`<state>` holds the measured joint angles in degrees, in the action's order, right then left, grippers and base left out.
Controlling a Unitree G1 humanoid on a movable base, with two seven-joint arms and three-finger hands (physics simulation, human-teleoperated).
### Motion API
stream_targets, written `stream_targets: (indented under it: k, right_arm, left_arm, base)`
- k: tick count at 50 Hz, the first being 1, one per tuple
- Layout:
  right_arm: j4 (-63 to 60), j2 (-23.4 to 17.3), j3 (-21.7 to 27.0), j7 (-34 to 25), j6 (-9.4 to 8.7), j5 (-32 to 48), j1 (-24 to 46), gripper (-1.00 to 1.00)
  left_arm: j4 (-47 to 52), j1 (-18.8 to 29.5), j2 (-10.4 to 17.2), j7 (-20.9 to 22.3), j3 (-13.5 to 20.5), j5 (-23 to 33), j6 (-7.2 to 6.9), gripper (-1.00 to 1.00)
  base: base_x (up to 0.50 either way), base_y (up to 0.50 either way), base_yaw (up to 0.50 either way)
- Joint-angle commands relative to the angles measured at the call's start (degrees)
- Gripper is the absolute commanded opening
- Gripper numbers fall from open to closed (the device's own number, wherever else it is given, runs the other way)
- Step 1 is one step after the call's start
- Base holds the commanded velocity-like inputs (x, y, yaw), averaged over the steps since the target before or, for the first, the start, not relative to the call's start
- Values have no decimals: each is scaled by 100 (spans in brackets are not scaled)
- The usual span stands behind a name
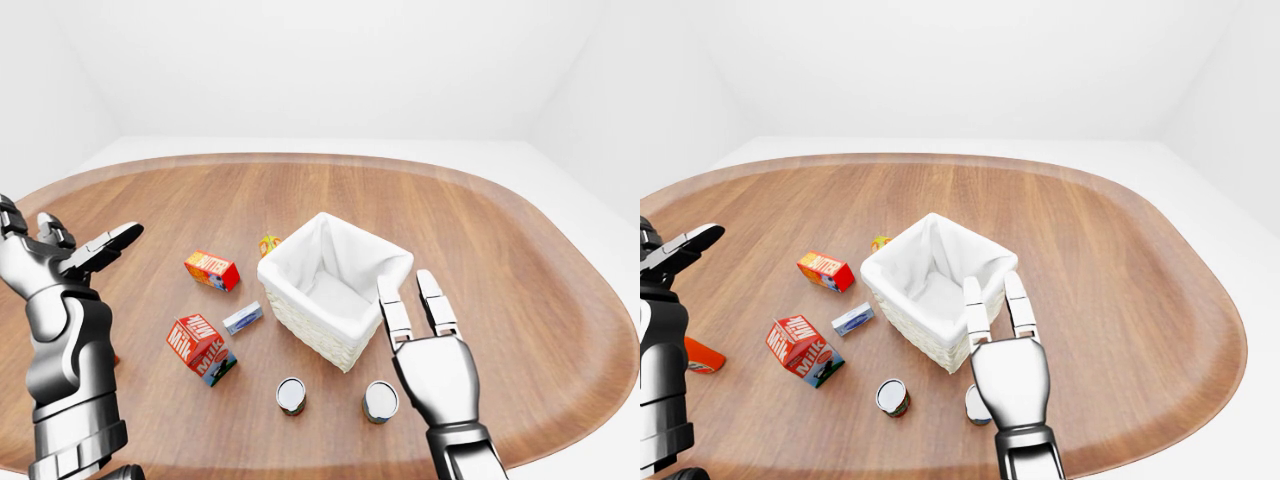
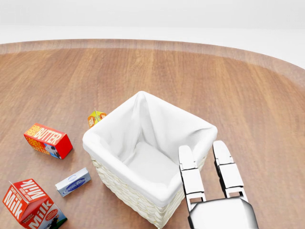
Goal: Pick up the alphabet soup, and put it in the basket.
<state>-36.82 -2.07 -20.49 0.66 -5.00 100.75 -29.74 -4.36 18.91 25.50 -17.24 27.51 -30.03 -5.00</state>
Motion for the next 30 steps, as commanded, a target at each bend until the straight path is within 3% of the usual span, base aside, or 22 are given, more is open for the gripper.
stream_targets:
  k: [1,10,30]
  right_arm:
    - [77,-187,-192,-30,0,-186,-127,100]
    - [197,-261,-298,31,0,-282,-242,100]
    - [72,-966,-856,1295,0,-1744,-804,100]
  left_arm:
    - [34,-11,-12,10,5,11,0,100]
    - [-37,22,-13,32,-19,30,0,100]
    - [-87,22,-8,36,-17,38,0,100]
  base:
    - [0,0,0]
    - [0,0,0]
    - [0,0,0]
